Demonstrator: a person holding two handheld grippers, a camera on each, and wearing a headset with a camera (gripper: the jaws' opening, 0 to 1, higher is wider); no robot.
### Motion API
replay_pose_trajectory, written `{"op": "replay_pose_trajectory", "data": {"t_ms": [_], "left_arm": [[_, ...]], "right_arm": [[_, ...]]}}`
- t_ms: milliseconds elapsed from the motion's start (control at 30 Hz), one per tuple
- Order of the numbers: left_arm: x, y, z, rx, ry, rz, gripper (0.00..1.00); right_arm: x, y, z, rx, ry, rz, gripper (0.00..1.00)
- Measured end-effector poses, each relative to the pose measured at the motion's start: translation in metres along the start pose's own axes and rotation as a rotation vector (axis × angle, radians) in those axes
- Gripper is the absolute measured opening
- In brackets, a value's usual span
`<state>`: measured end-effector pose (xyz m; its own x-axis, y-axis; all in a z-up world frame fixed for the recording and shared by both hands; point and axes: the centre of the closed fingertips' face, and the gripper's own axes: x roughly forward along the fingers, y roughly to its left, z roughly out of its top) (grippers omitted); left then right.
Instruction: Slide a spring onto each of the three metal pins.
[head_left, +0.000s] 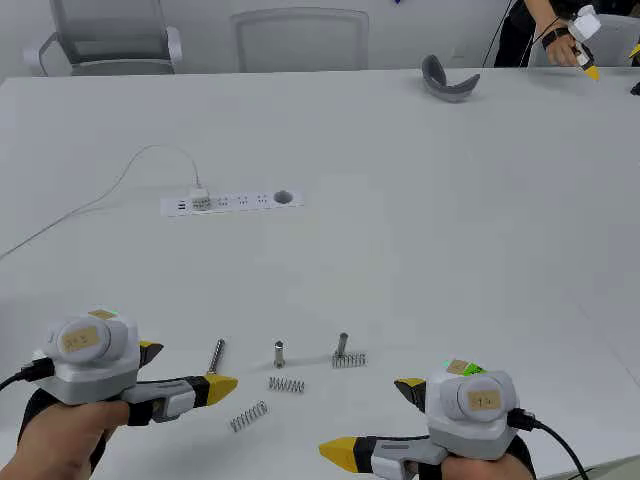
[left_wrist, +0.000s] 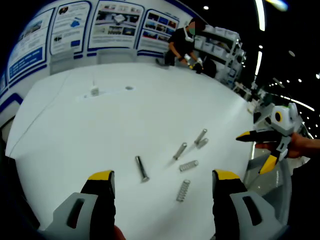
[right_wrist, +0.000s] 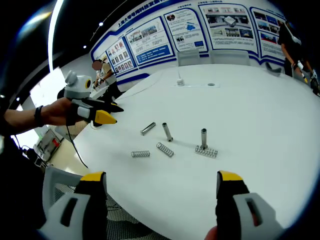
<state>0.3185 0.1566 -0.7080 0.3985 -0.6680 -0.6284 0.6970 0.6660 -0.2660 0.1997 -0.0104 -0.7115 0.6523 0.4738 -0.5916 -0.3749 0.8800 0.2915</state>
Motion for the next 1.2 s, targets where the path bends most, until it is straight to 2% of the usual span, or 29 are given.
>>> {"op": "replay_pose_trajectory", "data": {"t_ms": [233, 433, 833, 1133, 1200], "left_arm": [[0.01, 0.008, 0.007, -0.007, -0.014, 0.006, 0.78], [0.021, 0.013, 0.008, -0.003, -0.002, 0.013, 0.74], [0.036, 0.036, 0.005, -0.034, 0.017, 0.043, 0.67], [0.048, 0.044, 0.003, -0.083, 0.016, 0.05, 0.57], [0.053, 0.046, 0.001, -0.084, 0.03, 0.054, 0.53]], "right_arm": [[0.0, 0.0, -0.002, 0.004, 0.005, -0.003, 0.92], [-0.002, -0.002, -0.003, 0.013, 0.006, -0.014, 0.92], [-0.002, -0.005, -0.001, 0.017, 0.005, -0.018, 0.92], [-0.002, -0.005, -0.003, 0.016, 0.016, -0.014, 0.92], [-0.001, -0.005, -0.002, 0.019, 0.016, -0.014, 0.92]]}}
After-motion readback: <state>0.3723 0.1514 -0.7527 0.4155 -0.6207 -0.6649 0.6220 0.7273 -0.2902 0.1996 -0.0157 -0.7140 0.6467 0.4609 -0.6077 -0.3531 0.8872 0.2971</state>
